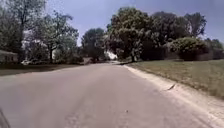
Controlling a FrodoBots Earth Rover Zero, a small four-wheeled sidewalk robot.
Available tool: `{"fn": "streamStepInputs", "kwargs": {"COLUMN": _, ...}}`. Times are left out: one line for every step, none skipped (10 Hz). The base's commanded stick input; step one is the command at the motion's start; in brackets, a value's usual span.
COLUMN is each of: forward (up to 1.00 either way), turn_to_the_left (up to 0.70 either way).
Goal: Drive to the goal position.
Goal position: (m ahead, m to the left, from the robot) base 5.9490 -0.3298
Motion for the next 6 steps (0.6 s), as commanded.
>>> {"fn": "streamStepInputs", "kwargs": {"forward": 0.70, "turn_to_the_left": 0.00}}
{"fn": "streamStepInputs", "kwargs": {"forward": 0.70, "turn_to_the_left": 0.00}}
{"fn": "streamStepInputs", "kwargs": {"forward": 0.70, "turn_to_the_left": 0.00}}
{"fn": "streamStepInputs", "kwargs": {"forward": 0.70, "turn_to_the_left": 0.00}}
{"fn": "streamStepInputs", "kwargs": {"forward": 0.70, "turn_to_the_left": -0.01}}
{"fn": "streamStepInputs", "kwargs": {"forward": 0.70, "turn_to_the_left": -0.21}}
